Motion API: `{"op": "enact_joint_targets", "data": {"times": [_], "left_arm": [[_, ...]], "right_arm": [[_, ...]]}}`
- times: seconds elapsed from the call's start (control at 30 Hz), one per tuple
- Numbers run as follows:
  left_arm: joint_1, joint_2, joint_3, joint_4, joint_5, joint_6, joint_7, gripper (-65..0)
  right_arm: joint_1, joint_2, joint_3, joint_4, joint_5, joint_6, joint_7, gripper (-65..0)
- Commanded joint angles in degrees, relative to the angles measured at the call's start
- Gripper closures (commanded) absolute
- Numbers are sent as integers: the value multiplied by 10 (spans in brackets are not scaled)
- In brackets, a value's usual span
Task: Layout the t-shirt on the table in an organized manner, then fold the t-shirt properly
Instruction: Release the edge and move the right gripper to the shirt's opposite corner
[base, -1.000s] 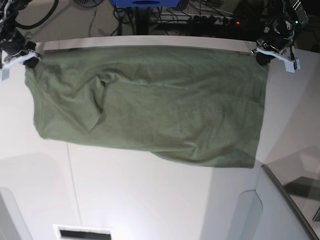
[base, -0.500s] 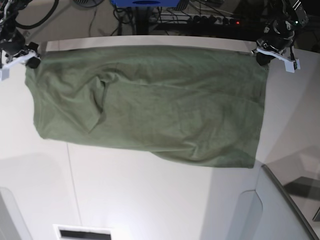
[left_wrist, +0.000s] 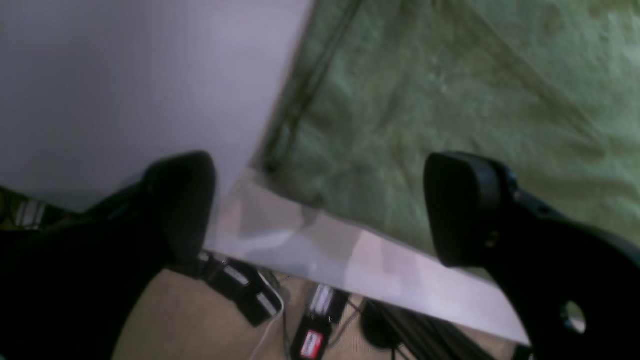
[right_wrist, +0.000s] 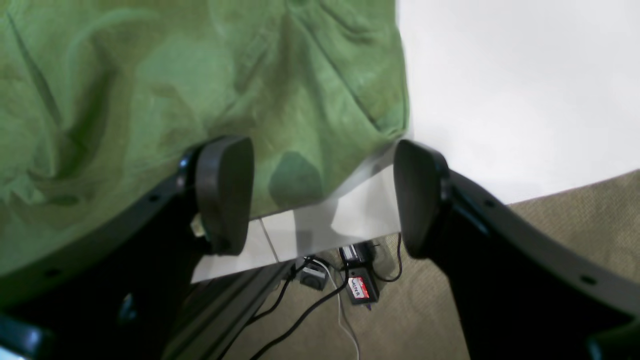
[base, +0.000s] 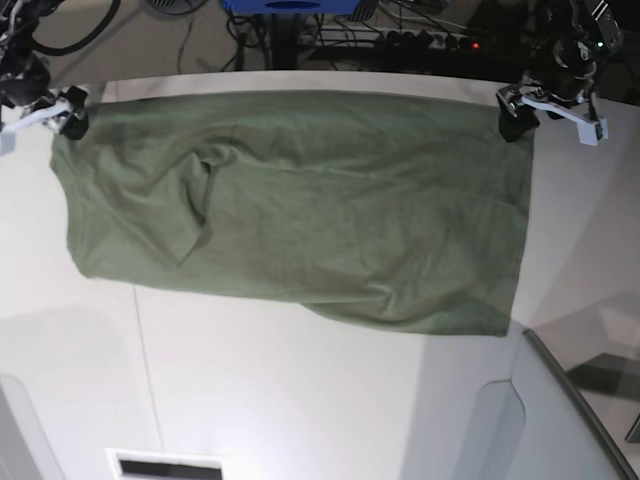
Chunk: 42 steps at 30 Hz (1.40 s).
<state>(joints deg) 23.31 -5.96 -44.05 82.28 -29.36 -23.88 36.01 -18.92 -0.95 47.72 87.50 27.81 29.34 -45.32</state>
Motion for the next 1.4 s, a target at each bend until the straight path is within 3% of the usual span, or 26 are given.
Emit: {"op": "enact_joint_targets", "data": {"times": [0.0, 0.17, 0.27, 0.4, 0.47, 0.5, 0.63, 0.67, 0.77, 0.8, 0.93, 1.07, 1.13, 1.2, 1.3, 1.37], "left_arm": [[2, -10, -17, 11, -7, 0, -11, -648], [-1, -18, -70, 29, -7, 0, -11, -648], [1, -23, -92, 77, -7, 0, -8, -648], [0, -21, -77, 160, -7, 0, -6, -638], [0, -25, -22, 172, -7, 0, -7, -558], [-1, -31, 5, 171, -7, 0, -9, -476], [-30, -37, 64, 140, -7, 0, -11, -41], [-41, -37, 66, 129, -7, 0, -11, 0], [-67, -38, 68, 110, -6, 0, -7, 0], [-72, -38, 72, 108, -6, 0, -7, 0], [-78, -39, 99, 110, 43, 0, -10, 0], [-85, -22, 117, 108, 122, 0, -11, 0], [-84, -12, 109, 108, 138, 0, -12, 0], [-84, -11, 99, 105, 139, 0, -12, 0], [-84, -14, 95, 105, 139, 0, -12, 0], [-84, -15, 95, 106, 141, 0, -12, 0]], "right_arm": [[-1, 11, 16, 22, 7, 1, 12, -417], [1, 16, 39, 37, 6, 1, 12, -420], [8, 41, 36, 43, 6, 1, 11, -419], [22, 74, -27, 44, 6, 5, 10, -417], [26, 88, -81, 44, 7, 5, 12, -417], [37, 93, -107, 43, 7, 5, 12, -410], [83, 105, -172, 30, 6, 5, 12, -270], [103, 109, -179, 20, 6, 2, 12, -216], [167, 136, -198, -40, 5, 2, 13, -17], [190, 146, -205, -67, 5, 2, 13, 0], [287, 193, -254, -197, -1, 2, 23, -23], [372, 211, -316, -334, -99, -22, 102, -47], [401, 206, -318, -388, -155, -36, 134, -134], [418, 205, -319, -431, -192, -36, 154, -278], [433, 202, -319, -471, -201, -35, 185, -474], [435, 202, -320, -489, -202, -35, 209, -498]]}}
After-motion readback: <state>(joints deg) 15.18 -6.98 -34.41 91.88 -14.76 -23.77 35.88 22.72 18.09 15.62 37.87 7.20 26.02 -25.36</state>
